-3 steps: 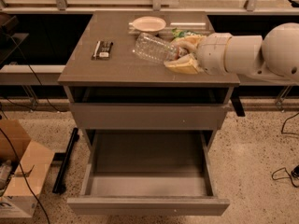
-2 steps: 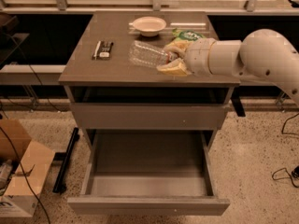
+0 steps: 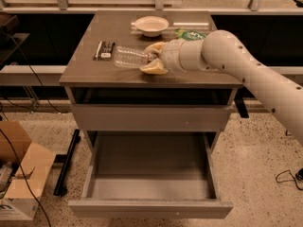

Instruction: Pick water bottle from middle drawer and place on counter

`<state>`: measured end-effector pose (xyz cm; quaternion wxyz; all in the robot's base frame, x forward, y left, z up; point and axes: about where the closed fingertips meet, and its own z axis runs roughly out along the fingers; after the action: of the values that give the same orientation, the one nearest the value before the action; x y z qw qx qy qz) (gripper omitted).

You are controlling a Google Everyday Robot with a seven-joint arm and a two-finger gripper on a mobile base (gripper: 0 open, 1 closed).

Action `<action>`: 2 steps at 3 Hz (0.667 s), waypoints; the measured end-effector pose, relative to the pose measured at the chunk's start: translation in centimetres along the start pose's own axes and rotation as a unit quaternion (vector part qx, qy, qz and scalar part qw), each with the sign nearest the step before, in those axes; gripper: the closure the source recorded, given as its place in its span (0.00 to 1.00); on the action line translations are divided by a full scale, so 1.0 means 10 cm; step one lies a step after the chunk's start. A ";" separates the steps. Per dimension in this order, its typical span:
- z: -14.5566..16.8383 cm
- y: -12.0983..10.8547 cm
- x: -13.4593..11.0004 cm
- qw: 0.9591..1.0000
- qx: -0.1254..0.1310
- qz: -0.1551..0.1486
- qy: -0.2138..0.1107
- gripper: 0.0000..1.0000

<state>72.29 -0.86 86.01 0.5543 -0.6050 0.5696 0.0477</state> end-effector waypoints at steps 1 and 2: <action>0.28 -0.18 0.25 1.000 -0.004 -0.004 0.012 0.50; 0.28 -0.18 0.25 1.000 -0.004 -0.004 0.012 0.27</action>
Offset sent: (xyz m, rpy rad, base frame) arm 0.1203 -0.0110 0.0031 0.0323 -0.0099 -0.1235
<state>76.12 -0.92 84.33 0.5452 -0.6103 0.5733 0.0403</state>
